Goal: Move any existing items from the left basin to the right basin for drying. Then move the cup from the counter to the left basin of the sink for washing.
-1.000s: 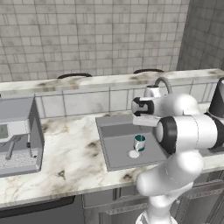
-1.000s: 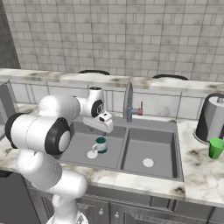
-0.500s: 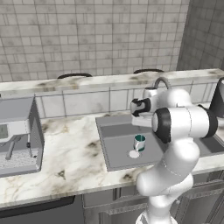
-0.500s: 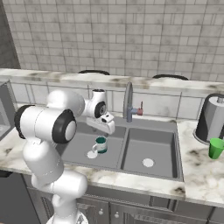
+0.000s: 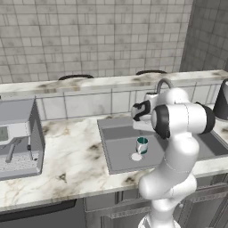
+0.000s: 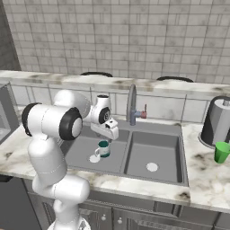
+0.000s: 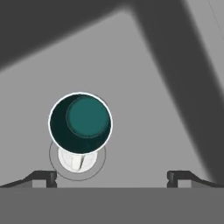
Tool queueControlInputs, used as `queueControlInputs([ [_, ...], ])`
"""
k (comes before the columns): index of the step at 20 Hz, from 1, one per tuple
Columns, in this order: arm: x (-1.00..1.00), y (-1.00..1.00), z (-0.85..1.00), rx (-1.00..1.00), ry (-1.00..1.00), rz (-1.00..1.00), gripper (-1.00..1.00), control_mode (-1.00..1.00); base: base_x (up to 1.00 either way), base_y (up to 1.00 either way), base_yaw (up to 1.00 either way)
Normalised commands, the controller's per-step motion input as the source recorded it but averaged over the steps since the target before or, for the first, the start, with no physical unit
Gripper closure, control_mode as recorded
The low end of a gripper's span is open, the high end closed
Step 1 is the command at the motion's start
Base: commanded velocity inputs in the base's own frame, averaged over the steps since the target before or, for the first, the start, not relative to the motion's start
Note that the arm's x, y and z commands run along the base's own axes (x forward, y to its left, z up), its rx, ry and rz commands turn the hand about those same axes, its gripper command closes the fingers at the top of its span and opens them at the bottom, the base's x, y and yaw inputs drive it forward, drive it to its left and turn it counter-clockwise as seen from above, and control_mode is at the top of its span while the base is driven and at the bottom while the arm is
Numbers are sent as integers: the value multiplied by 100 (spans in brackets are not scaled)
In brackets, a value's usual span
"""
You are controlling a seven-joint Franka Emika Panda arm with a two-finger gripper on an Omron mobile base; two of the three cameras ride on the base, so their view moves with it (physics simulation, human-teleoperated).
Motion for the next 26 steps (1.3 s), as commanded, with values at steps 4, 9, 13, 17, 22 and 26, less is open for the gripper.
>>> queueControlInputs([
  [4, 14, 0, -20, 0, 0, -3, -100, -100, 0, 0, 0],
  [9, 8, 0, -13, 0, 0, -2, -100, -100, 0, 0, 0],
  [13, 8, 0, -11, 0, 0, -2, -100, -100, 0, 0, 0],
  [17, 12, 0, -12, 0, 0, -1, -100, -100, 0, 0, 0],
  [22, 16, 0, -13, 0, 0, -1, -100, -100, 0, 0, 0],
  [26, 1, 0, -5, 0, 0, 0, -100, -100, 0, 0, 0],
])
